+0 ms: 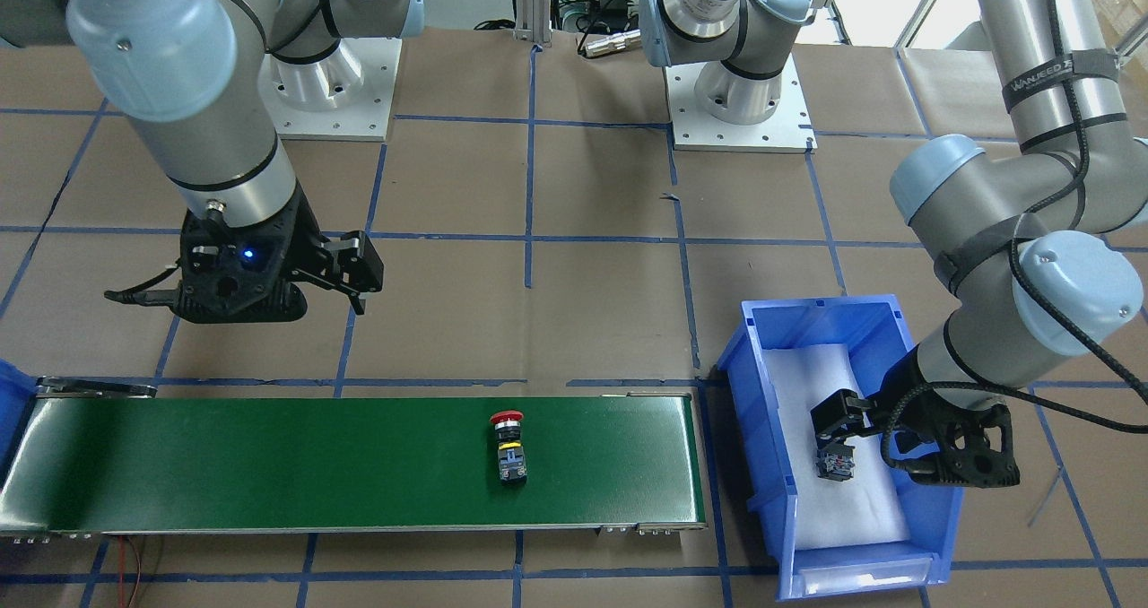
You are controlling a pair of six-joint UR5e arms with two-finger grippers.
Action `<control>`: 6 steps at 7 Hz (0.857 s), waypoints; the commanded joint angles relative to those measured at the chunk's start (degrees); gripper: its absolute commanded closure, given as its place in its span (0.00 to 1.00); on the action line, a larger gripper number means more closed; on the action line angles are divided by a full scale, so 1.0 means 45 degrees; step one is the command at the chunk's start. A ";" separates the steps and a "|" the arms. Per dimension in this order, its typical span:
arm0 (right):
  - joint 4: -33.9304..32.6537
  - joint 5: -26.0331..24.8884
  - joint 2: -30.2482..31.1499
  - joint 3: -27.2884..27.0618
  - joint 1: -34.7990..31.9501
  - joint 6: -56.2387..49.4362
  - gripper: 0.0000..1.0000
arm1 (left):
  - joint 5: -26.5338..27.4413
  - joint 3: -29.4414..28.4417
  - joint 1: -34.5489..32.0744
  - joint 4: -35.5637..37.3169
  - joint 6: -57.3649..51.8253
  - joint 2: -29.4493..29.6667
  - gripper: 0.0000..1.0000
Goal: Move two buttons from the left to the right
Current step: 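Return the left gripper to the bin while the right gripper reaches the red button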
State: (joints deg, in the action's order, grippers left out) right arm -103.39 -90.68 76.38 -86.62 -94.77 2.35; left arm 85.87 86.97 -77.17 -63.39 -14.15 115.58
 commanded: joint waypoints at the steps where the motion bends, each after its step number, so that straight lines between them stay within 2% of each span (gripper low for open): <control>1: -0.0481 0.0074 -0.1631 0.1290 -0.0306 0.0746 0.00 | 0.0000 0.0496 0.0411 0.0376 -0.0234 0.0096 0.06; 2: -0.0520 0.0074 -0.2626 0.2324 -0.0733 0.0844 0.00 | 0.0000 0.0808 0.0430 0.0627 -0.0195 0.0135 0.10; 4: -0.0811 -0.0003 -0.4484 0.3813 -0.1573 0.2091 0.00 | 0.0019 0.0850 0.0391 0.0649 -0.0117 0.0505 0.10; 5: -0.0968 0.0035 -0.5053 0.4109 -0.1790 0.2462 0.00 | 0.0019 0.0869 0.0314 0.0649 -0.0098 0.0584 0.15; 6: -0.1260 0.0054 -0.5329 0.4150 -0.1792 0.2640 0.00 | 0.0019 0.0966 0.0313 0.0630 -0.0097 0.0623 0.16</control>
State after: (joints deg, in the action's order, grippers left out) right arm -107.66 -90.53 54.86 -69.05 -102.21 12.71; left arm 85.95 90.93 -75.64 -60.51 -14.64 118.01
